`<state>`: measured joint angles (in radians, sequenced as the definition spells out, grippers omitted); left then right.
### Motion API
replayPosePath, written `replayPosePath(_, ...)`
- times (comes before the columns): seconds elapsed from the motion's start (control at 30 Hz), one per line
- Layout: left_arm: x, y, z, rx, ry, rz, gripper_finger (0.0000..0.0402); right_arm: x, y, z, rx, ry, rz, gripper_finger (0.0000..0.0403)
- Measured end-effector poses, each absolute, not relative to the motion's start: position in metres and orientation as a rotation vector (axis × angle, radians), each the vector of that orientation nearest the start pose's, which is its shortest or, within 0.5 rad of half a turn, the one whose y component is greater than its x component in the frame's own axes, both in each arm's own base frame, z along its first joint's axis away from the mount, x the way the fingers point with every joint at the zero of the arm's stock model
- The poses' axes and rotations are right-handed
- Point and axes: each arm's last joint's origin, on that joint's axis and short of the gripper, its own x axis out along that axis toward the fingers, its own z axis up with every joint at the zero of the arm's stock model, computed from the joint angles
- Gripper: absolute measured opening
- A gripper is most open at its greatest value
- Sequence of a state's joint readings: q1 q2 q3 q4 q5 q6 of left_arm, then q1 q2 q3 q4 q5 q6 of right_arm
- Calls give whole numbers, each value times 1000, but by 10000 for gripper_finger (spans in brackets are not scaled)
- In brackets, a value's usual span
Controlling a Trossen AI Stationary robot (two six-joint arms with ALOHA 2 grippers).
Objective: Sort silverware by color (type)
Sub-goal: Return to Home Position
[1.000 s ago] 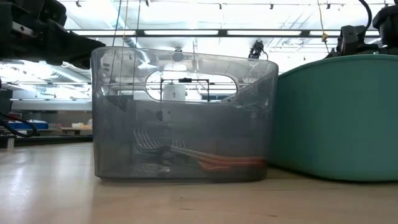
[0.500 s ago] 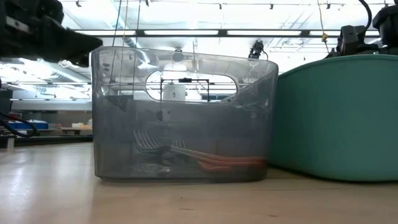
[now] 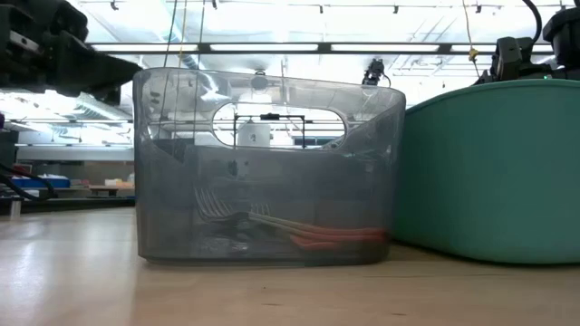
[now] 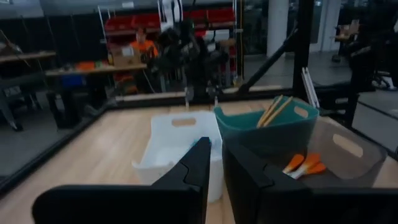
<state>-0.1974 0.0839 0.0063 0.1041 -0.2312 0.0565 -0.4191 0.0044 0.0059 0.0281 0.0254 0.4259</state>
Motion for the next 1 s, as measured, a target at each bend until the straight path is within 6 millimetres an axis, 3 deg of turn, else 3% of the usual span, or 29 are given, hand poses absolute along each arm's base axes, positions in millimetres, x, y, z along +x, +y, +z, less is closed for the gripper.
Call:
replayPosePath(0.3,96,-12,175,41,-104,37,50,89,-40,168,413,-124,-432,16)
replayPosePath(1.0,96,-4,175,46,-103,121,50,89,-40,168,413,-124,-431,16)
